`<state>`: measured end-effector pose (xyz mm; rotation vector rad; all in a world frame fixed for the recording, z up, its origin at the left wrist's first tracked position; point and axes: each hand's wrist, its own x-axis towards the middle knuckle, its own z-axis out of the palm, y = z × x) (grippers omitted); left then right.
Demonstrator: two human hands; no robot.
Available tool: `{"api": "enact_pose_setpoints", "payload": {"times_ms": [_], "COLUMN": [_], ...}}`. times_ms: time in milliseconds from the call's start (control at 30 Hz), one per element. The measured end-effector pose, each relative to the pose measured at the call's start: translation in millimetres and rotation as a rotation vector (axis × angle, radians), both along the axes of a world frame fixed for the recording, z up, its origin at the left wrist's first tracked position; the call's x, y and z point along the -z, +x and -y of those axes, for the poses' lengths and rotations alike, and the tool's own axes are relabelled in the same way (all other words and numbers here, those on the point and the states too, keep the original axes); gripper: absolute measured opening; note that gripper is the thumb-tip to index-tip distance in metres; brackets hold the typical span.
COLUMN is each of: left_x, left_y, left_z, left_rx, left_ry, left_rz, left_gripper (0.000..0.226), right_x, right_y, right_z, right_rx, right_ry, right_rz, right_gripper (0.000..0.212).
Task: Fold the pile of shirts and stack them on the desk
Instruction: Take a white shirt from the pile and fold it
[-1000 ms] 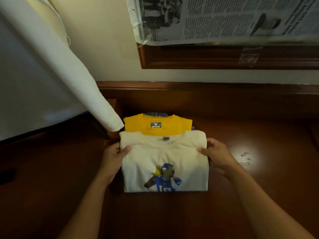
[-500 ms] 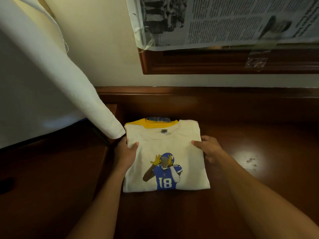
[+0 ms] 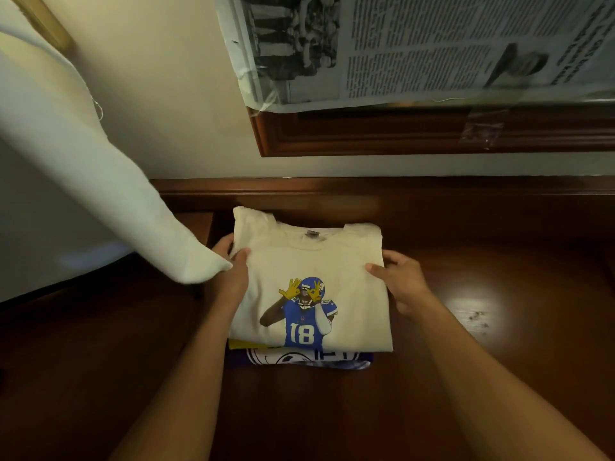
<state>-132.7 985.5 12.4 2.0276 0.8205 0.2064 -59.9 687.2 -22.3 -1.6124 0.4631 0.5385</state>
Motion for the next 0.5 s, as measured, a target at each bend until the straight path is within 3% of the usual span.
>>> {"api": "enact_pose_setpoints", "payload": {"times_ms": [233,300,400,500], "left_x": [29,35,39,40], "left_y": [-8,-20,-36,-46], "left_z": [2,4,10,12], "left_rx": [0.019,0.009,0.02,0.008], "left_ry": [-0.053,-0.053,-0.018,0.141], "left_rz": [-0.241,-0.279,-0.272,-0.145], "left_gripper": [0.06,0.06,0.051,0.044], "right_x": [22,23,19,9], "right_y": [-11,-19,-29,-30], "right_z": [2,5,6,1], "right_rx": [-0.09,-0.113,-0.131,-0.074], "right_ry": [-0.044,-0.049,-0.064,-0.014], "right_rz": [-0.141,-0.139,-0.104,-0.054], "right_gripper": [0.066,0.062,0.058,0.052]}}
